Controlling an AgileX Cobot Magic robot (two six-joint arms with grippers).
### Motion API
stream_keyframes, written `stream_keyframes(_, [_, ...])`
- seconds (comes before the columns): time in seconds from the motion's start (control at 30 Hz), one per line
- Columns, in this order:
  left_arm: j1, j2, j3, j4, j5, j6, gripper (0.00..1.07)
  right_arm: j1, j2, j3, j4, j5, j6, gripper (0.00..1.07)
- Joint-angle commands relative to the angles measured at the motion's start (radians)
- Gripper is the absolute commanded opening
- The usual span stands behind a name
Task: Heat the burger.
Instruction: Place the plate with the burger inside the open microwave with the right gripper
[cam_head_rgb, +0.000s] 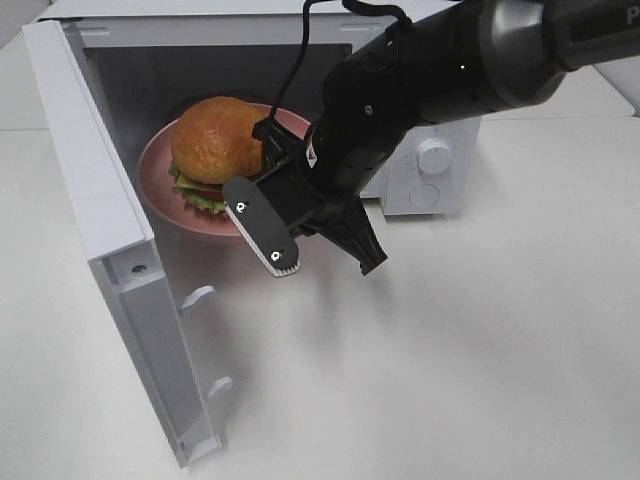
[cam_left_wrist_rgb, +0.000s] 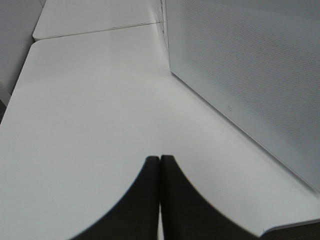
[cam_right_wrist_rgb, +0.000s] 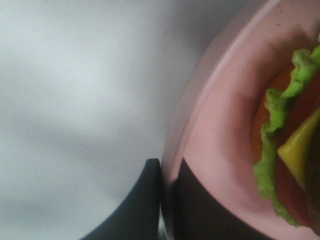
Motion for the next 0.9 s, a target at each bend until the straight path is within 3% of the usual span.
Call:
stream_keyframes(0.03, [0.005,-0.023,0.003,-0.004,-0.015,-0.001,0.0,-0.005,-0.004,-0.038,0.021,-0.039,-0.003,0.0])
stream_keyframes(0.1, [0.005,-0.023,0.003,-0.004,-0.015,-0.001,0.0,-0.005,0.032,-0.114,0.021,0.008,0.005,0.0])
stream_keyframes(0.2, [0.005,-0.023,0.003,-0.004,-0.015,-0.001,0.0,-0.005,0.042,-0.131,0.021,0.022,0.008,0.0])
stream_keyframes(0.27, [0.005,-0.023,0.003,-0.004,-0.015,-0.001,0.0,-0.005,0.105,-0.232,0.021,0.099,0.042,0.0])
stream_keyframes(0.37, [0.005,-0.023,0.003,-0.004,-0.015,-0.001,0.0,-0.009,0.116,-0.26,0.021,0.118,0.053,0.0])
stream_keyframes(0.43, [0.005,-0.023,0.003,-0.004,-0.015,-0.001,0.0,-0.016,0.166,-0.359,0.033,0.162,0.103,0.0])
stream_keyframes(0.53, [0.005,-0.023,0.003,-0.004,-0.015,-0.001,0.0,-0.016,0.177,-0.383,0.033,0.168,0.119,0.0])
stream_keyframes(0.6, [0.005,-0.023,0.003,-0.004,-0.015,-0.001,0.0,-0.016,0.217,-0.469,0.044,0.2,0.143,0.0])
stream_keyframes(0.9, [0.005,-0.023,0.003,-0.004,-0.015,-0.001,0.0,-0.039,0.315,-0.648,0.072,0.294,0.193,0.0])
